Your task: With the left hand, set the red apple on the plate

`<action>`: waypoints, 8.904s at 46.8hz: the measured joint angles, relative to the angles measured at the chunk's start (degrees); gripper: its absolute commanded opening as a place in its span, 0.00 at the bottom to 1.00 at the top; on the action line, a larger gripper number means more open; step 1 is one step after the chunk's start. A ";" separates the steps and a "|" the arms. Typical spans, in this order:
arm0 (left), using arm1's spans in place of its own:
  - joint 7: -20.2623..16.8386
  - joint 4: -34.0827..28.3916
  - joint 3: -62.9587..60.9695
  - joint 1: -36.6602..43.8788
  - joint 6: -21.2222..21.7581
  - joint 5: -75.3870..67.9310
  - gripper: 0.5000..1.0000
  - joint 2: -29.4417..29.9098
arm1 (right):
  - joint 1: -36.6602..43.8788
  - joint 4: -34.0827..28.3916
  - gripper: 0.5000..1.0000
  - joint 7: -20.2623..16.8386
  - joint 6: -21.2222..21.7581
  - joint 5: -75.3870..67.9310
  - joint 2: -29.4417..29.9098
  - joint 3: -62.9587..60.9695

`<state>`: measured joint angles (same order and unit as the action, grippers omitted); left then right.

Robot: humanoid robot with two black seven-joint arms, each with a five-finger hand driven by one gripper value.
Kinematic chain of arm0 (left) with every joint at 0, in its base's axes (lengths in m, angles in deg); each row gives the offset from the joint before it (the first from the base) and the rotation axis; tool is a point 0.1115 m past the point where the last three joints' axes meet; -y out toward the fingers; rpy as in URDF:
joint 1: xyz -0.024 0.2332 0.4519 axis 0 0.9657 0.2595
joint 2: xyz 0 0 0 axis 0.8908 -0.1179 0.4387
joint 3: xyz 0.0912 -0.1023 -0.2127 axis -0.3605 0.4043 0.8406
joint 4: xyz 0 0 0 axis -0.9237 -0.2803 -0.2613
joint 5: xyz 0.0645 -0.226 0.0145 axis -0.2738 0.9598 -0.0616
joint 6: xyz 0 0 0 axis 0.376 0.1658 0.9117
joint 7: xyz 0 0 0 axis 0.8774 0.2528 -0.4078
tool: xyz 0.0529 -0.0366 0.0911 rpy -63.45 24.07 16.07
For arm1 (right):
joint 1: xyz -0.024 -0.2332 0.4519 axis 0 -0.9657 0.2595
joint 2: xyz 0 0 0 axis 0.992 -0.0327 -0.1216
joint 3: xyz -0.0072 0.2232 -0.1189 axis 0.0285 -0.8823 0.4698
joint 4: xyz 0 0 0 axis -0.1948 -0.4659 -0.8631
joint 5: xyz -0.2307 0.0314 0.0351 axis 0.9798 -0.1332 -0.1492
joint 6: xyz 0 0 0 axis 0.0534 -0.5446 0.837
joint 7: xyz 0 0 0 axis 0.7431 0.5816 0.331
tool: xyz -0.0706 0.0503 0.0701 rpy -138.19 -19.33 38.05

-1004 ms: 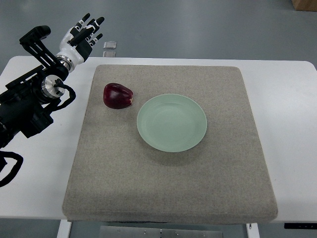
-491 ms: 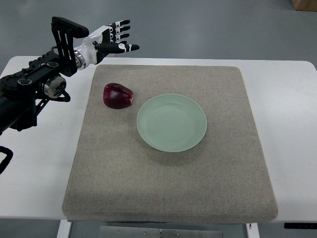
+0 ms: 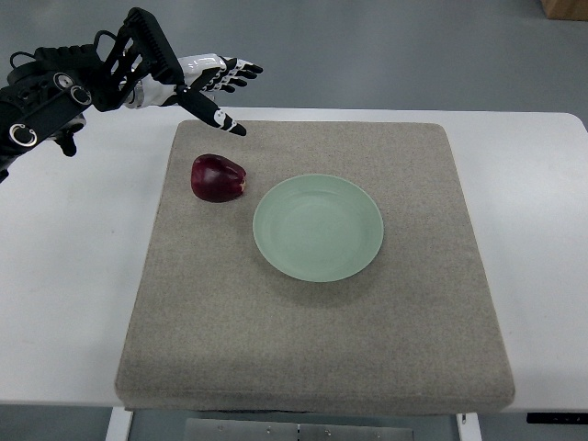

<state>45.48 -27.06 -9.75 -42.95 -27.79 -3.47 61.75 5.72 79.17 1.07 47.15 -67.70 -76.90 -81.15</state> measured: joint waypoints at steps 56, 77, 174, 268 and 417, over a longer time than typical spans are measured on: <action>-6.28 12.37 -8.05 -0.73 5.31 -33.11 0.99 5.54 | 0.02 0.00 0.93 0.00 0.00 0.00 0.00 -0.01; -6.37 12.19 -10.23 0.43 5.42 -32.57 0.99 5.27 | 0.01 0.00 0.93 0.00 0.00 0.00 0.00 -0.01; -6.90 16.11 -9.84 -0.63 18.69 -32.26 0.00 2.12 | 0.01 0.00 0.93 0.00 0.00 0.00 0.00 -0.02; -6.90 17.59 -10.46 3.61 18.57 -31.95 0.93 -7.78 | 0.02 0.00 0.93 0.00 0.00 0.00 0.00 -0.01; 3.83 -29.54 -3.77 2.80 6.89 82.93 0.99 -18.63 | 0.02 0.00 0.93 0.00 0.00 0.00 0.00 -0.02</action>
<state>49.30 -56.60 -13.52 -40.15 -20.90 79.47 43.12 5.74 79.17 1.07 47.15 -67.70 -76.90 -81.17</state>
